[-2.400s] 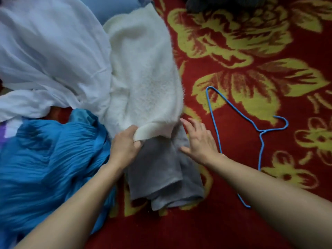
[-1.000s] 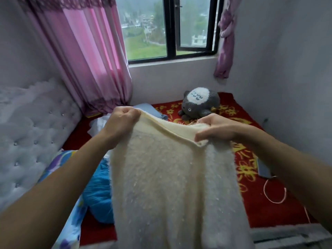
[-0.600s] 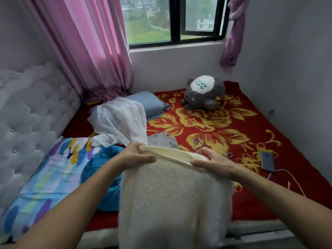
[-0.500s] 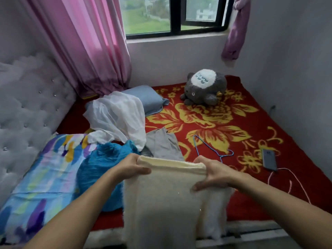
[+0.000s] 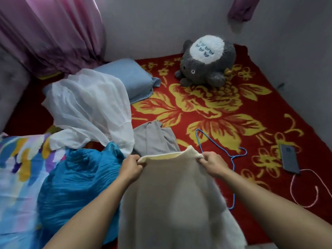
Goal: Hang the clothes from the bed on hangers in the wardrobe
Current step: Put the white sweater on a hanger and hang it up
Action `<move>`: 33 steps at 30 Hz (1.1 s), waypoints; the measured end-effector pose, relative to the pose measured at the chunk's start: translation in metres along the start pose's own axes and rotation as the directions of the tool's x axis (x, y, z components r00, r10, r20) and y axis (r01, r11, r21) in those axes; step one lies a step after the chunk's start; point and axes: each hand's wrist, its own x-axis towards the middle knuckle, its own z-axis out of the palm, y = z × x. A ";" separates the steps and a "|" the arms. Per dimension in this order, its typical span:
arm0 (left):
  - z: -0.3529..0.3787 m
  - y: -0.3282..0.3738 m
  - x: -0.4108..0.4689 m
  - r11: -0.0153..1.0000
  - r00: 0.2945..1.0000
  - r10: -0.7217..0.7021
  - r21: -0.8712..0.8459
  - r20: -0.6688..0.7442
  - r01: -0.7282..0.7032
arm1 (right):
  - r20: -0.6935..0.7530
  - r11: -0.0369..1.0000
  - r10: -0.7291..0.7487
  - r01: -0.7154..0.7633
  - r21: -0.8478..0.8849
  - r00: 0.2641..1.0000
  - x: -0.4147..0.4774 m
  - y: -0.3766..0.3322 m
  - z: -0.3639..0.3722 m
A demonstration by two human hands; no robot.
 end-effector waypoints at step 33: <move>0.133 -0.050 0.144 0.808 0.805 -0.589 -0.077 -0.072 0.584 | -0.264 0.696 0.557 -0.269 0.665 0.788 0.254 0.128 -0.015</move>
